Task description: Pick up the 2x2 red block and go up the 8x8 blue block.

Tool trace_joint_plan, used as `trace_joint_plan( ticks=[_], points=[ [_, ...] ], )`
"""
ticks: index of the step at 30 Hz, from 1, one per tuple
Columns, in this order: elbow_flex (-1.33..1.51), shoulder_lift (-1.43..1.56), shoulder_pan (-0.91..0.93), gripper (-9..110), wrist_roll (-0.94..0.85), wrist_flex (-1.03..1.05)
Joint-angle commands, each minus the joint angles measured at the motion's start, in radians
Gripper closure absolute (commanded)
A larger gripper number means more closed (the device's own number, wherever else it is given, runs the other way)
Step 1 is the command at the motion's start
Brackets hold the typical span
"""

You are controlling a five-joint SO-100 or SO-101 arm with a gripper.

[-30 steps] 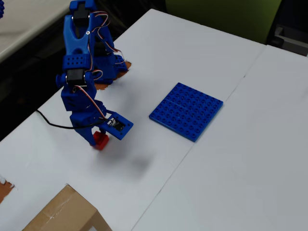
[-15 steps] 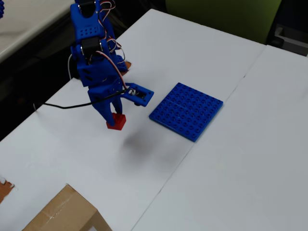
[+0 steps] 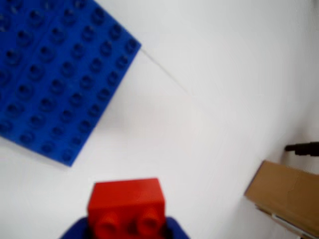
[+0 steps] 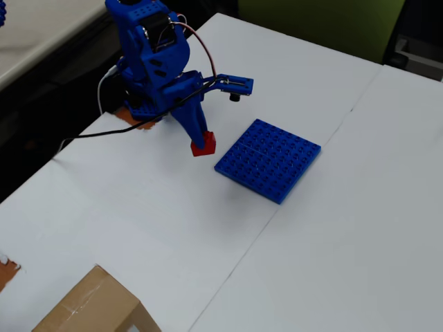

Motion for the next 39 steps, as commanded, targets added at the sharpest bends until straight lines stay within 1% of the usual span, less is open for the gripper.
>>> trace_joint_plan(
  ticks=[1, 3, 5, 10, 13, 15, 20, 24, 27, 32, 39],
  points=[
    [-0.213, -0.035, -0.069, 100, 0.015, 0.103],
    [-0.390, -0.124, -0.106, 100, 0.031, 0.210],
    [-0.492, -0.176, -0.149, 100, 0.069, 0.256],
    [-0.577, -0.239, -0.219, 100, 0.046, 0.281],
    [-0.630, -0.290, -0.245, 100, -0.012, 0.307],
    [-0.647, -0.314, -0.267, 100, -0.051, 0.311],
    [-0.669, -0.368, -0.305, 100, -0.210, 0.337],
    [-0.669, -0.400, -0.308, 99, -0.325, 0.354],
    [-0.673, -0.423, -0.319, 99, -0.364, 0.364],
    [-0.756, -0.495, -0.339, 99, -0.393, 0.390],
    [-0.787, -0.532, -0.347, 99, -0.413, 0.377]
  ],
)
